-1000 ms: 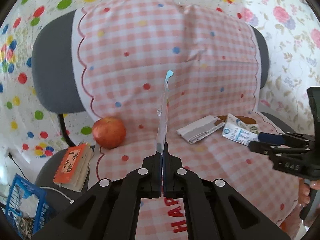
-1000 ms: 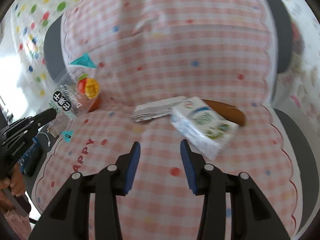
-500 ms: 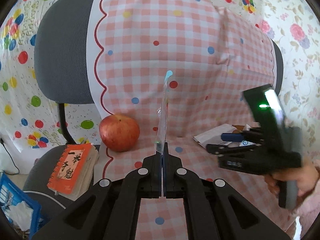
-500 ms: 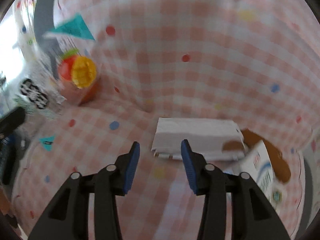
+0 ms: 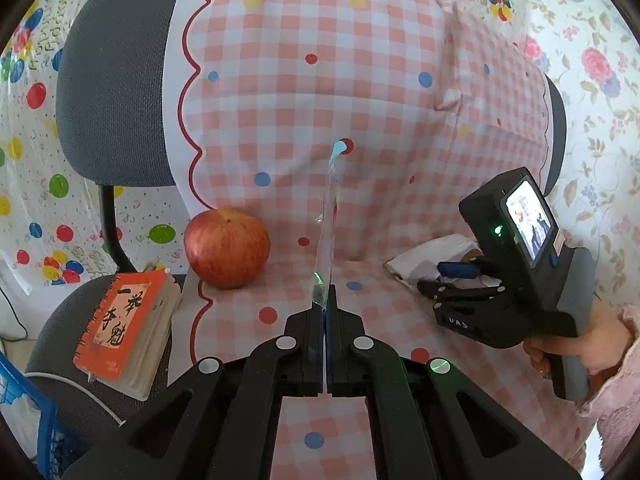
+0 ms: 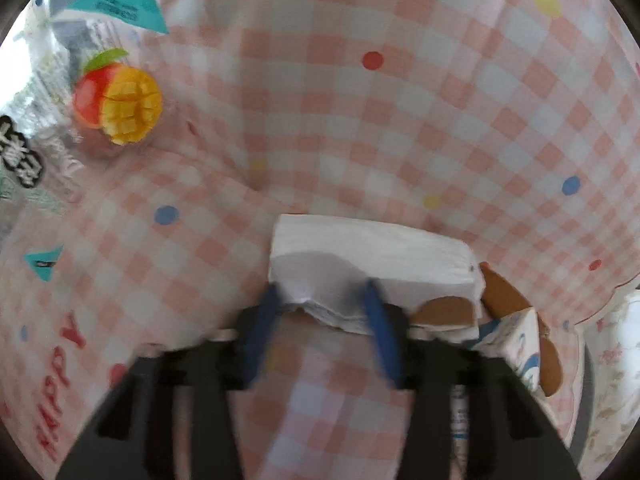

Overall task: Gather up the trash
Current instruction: 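Grasp the white paper with the right gripper while the left gripper holds the wrapper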

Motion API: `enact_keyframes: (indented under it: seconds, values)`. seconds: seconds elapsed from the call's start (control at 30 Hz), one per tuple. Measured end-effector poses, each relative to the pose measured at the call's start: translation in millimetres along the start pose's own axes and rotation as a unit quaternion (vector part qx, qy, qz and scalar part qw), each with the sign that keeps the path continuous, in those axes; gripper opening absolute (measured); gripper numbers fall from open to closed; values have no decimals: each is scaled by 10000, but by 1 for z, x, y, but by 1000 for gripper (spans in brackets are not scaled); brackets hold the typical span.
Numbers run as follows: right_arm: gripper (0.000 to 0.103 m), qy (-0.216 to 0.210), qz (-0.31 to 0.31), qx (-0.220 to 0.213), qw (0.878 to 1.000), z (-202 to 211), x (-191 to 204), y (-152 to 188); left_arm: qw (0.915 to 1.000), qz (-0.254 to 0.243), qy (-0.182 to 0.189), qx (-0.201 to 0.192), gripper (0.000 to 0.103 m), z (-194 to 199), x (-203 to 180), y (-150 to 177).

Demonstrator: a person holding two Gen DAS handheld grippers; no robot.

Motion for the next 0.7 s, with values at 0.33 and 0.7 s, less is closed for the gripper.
enact_keyframes:
  seconds: [0.33,0.7]
  values:
    - [4,-1101,-803,-1043,9852,91,-11,17,9999,-89,-21,-146,1,33,-12,0]
    - [4,-1565,-1329,-1618,9652,209,-17,100,9983,-410,313,-253,1,98,-66,29]
Point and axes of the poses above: each gripper's, at about its wrist camera, not at the fingertips, and z roughly against the way its jaws point, x to its left, y to its underside, the point moved 5 cm from there along -z, roughly the way its jaws point, and after that the axes turned 3 degrees about -z, right-handed, at the moved point
